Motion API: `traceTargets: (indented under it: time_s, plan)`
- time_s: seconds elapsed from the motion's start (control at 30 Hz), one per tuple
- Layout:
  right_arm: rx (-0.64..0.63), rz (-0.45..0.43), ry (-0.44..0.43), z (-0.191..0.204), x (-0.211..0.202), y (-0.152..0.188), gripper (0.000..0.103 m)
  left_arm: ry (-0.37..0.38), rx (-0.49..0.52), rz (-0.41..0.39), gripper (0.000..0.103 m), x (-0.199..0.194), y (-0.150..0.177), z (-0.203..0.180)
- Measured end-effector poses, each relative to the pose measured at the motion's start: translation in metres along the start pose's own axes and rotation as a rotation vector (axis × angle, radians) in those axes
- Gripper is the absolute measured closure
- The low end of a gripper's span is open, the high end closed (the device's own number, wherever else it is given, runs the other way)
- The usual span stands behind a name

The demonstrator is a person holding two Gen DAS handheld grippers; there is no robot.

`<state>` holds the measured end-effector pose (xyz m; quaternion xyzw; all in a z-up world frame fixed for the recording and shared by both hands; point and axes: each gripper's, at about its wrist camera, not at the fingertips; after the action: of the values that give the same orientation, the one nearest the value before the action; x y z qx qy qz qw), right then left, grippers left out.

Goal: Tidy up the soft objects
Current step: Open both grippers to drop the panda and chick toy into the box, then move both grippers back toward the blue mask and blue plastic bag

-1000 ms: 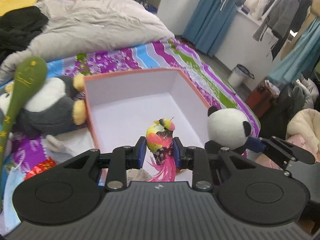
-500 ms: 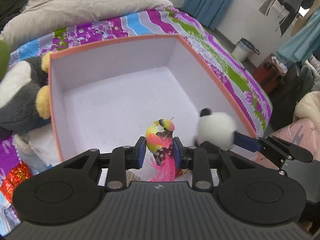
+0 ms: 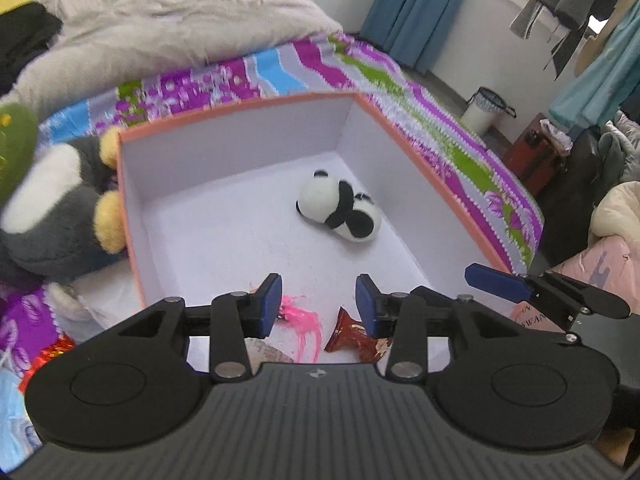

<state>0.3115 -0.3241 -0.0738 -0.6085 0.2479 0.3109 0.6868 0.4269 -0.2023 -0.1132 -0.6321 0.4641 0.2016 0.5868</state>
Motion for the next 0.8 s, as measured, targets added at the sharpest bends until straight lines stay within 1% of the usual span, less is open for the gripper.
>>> traceTargets:
  time_s: [0.17,0.37,0.57,0.8]
  plan:
    - [-0.021,-0.073,-0.013,0.019,-0.041,-0.004,0.042,0.001,0.015,-0.073,0.056,-0.049,0.012,-0.006]
    - [-0.035,-0.154,-0.034,0.043,-0.091,-0.001,0.042,0.005,0.020,-0.160,0.056,-0.116,0.035,-0.006]
    - [-0.067,-0.208,-0.064,0.070,-0.132,0.011,0.042,-0.022,0.039,-0.246,0.056,-0.180,0.068,-0.003]
    - [-0.093,-0.245,-0.107,0.099,-0.165,0.030,0.042,-0.040,0.003,-0.306,0.056,-0.237,0.112,0.015]
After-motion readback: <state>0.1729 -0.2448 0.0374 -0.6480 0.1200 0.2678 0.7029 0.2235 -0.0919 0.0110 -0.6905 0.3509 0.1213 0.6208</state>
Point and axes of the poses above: each gripper's, at about its wrist camera, not at the fingertips, and x roughly the way its jaws point, z to its left, y to its underside, and after that the axes turned 1 degree about -y, right-handed
